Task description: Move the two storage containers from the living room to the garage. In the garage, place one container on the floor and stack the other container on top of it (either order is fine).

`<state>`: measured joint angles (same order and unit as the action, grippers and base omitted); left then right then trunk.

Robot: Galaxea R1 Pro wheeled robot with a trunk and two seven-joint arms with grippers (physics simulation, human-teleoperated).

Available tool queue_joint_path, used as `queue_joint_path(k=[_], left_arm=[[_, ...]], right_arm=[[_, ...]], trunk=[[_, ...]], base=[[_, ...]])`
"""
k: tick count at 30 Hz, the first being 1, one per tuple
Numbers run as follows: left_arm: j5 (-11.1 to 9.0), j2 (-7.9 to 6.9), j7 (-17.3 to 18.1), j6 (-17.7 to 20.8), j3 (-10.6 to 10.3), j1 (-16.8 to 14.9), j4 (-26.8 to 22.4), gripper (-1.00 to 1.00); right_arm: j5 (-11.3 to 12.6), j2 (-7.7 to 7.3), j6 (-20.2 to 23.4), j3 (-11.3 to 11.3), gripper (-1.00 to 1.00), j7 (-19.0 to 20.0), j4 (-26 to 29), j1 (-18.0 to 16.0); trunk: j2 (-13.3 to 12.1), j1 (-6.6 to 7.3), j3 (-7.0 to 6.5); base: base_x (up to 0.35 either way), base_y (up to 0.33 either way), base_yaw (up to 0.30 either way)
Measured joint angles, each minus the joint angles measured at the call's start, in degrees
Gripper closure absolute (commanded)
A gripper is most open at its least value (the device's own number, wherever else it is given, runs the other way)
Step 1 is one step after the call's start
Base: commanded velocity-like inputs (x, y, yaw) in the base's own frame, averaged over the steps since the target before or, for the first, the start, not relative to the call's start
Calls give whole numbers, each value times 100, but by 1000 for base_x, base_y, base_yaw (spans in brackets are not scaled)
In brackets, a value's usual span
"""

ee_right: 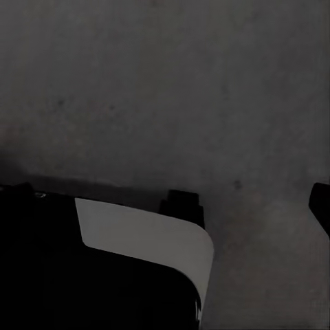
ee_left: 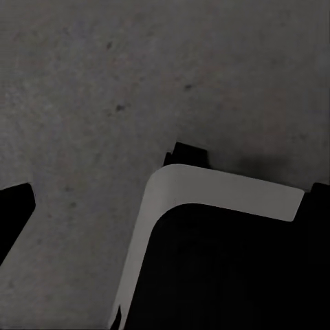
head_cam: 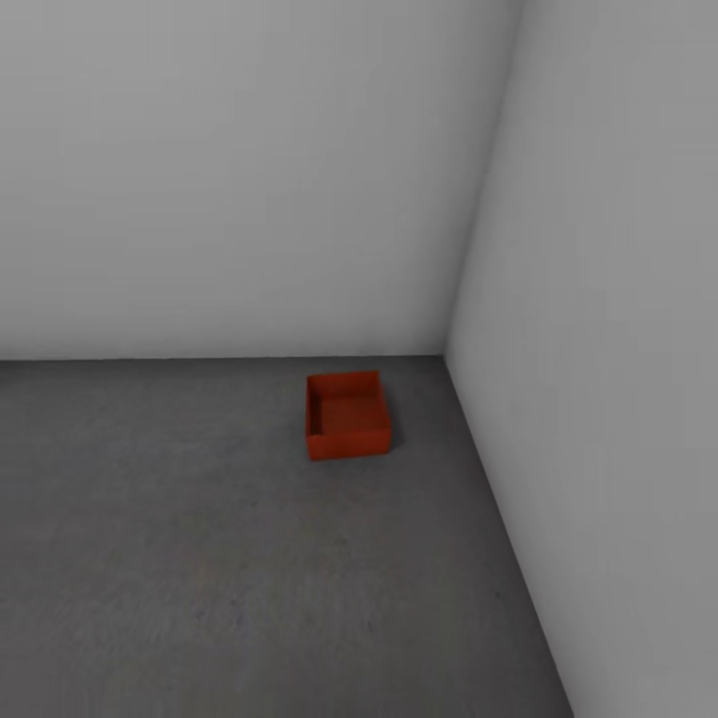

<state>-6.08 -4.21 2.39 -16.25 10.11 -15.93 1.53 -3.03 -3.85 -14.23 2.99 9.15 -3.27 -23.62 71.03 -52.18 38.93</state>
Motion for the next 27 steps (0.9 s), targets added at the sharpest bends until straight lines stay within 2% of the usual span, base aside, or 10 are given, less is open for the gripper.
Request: queue_joint_path(k=[20, 27], left_arm=[[7, 8, 0, 3, -1, 0, -1, -100], [7, 0, 0, 7, -3, 0, -1, -100]], right_arm=[[1, 17, 6, 0, -100, 17, 0, 1], [-2, 16, 9, 1, -100, 36, 0, 2]], trunk=[[-803, 439, -360], [-1083, 597, -538]], base=[[-337, 0, 1], [-103, 0, 5]])
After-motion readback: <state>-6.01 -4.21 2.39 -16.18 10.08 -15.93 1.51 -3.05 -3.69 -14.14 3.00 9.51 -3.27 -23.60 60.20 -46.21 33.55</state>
